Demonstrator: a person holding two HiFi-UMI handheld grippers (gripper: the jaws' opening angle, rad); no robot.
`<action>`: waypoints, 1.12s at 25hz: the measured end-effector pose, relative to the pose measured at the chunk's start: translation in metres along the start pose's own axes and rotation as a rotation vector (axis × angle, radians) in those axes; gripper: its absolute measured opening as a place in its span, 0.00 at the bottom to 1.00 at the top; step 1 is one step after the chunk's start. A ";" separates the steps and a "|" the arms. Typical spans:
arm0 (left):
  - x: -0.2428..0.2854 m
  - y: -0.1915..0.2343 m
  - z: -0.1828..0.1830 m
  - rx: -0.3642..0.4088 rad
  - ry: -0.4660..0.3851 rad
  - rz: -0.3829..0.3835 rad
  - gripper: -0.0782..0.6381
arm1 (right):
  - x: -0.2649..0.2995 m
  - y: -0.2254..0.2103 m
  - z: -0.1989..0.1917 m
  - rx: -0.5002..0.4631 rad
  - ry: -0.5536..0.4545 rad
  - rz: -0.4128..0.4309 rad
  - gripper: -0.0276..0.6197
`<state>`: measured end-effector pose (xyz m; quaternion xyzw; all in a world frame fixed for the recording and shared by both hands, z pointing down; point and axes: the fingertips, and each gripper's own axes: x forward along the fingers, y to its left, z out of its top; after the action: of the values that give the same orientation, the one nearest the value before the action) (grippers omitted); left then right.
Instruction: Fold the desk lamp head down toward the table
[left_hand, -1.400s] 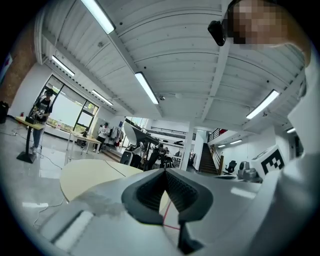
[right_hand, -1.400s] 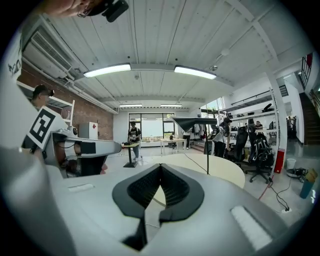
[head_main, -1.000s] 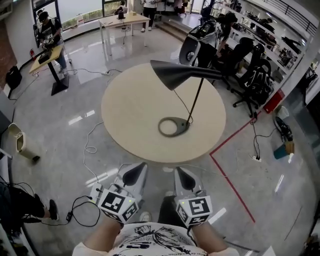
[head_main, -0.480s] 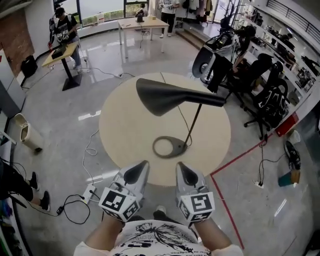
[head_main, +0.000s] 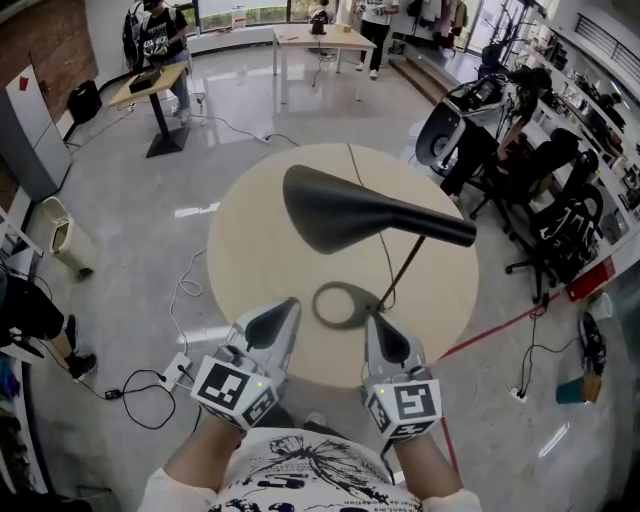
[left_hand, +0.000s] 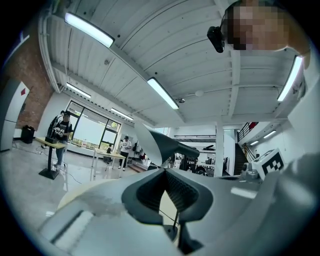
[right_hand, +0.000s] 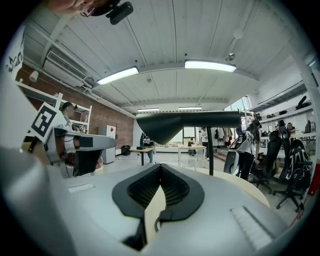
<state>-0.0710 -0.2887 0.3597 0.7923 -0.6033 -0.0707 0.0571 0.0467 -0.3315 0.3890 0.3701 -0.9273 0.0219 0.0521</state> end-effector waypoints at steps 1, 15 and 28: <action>0.002 0.005 0.005 0.006 -0.007 0.000 0.12 | 0.005 0.000 0.002 0.001 0.001 0.000 0.06; 0.039 0.058 0.116 0.218 -0.180 -0.037 0.12 | 0.060 0.023 0.004 -0.012 0.060 0.014 0.06; 0.086 0.072 0.134 0.227 -0.171 -0.087 0.12 | 0.069 0.021 -0.008 0.001 0.092 -0.027 0.06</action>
<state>-0.1407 -0.3910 0.2365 0.8100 -0.5754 -0.0719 -0.0874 -0.0168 -0.3624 0.4042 0.3814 -0.9187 0.0388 0.0948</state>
